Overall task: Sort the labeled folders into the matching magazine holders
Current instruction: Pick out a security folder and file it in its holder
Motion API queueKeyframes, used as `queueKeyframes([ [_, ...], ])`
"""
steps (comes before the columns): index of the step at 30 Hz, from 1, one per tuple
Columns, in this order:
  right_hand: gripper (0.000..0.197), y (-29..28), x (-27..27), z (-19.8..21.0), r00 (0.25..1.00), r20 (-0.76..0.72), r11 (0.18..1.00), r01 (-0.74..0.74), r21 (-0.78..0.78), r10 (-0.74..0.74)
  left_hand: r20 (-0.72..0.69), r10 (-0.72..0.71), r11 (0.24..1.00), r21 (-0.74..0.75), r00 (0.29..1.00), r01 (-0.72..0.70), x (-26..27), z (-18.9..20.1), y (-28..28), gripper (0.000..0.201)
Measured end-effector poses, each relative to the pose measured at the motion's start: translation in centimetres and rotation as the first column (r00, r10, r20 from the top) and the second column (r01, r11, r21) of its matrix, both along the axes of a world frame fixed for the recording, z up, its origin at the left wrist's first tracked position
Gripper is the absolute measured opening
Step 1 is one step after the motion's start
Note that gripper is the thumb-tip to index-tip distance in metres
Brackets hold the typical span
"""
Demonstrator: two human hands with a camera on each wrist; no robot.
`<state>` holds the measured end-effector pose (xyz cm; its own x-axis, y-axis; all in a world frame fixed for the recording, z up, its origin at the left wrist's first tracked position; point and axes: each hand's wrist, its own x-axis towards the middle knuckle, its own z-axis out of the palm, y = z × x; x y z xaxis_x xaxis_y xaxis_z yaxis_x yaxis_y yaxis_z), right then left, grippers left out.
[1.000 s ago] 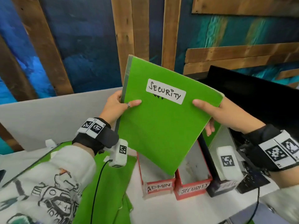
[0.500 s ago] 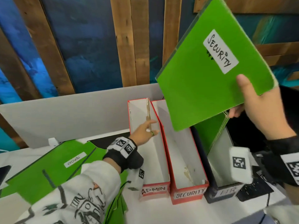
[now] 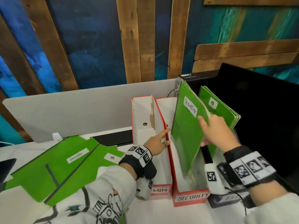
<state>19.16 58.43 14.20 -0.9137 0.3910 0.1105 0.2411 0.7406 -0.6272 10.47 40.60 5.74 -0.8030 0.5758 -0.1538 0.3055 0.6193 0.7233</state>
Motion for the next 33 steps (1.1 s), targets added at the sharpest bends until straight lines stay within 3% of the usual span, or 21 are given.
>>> queueKeyframes([
  [8, 0.025, -1.4, -4.3, -3.5, 0.989, 0.136, 0.999, 0.052, -0.014, -0.050, -0.013, -0.023, 1.000, 0.008, 1.000, 0.023, -0.3, -0.4, -0.3, 0.061],
  [12, 0.007, -1.8, -5.0, -3.7, 0.990, 0.139, 0.998, 0.045, -0.032, -0.040, -0.016, -0.033, 0.999, -0.001, 0.999, 0.033, -0.6, -0.2, -0.3, 0.061],
  [16, 0.057, -1.5, -5.1, -4.7, 0.999, 0.006, 0.997, 0.041, -0.068, -0.041, -0.006, -0.020, 0.999, 0.026, 1.000, 0.020, -0.6, -0.1, -0.4, 0.059],
  [22, 0.049, -0.3, -4.6, -6.0, 0.986, -0.122, 0.991, 0.099, -0.093, -0.110, 0.015, -0.021, 0.997, 0.076, 1.000, 0.019, -0.7, -0.1, -0.3, 0.060],
  [28, 0.062, 0.0, -3.5, -5.3, 0.958, -0.232, 0.979, 0.191, 0.069, -0.170, 0.055, -0.037, 0.994, 0.100, 0.998, 0.032, -1.0, 0.0, -0.3, 0.061],
  [33, 0.056, -0.2, -3.1, -3.8, 0.896, -0.413, 0.965, 0.234, 0.119, -0.166, 0.036, -0.030, 0.996, 0.084, 0.999, 0.026, -1.4, 0.8, -0.8, 0.058],
])
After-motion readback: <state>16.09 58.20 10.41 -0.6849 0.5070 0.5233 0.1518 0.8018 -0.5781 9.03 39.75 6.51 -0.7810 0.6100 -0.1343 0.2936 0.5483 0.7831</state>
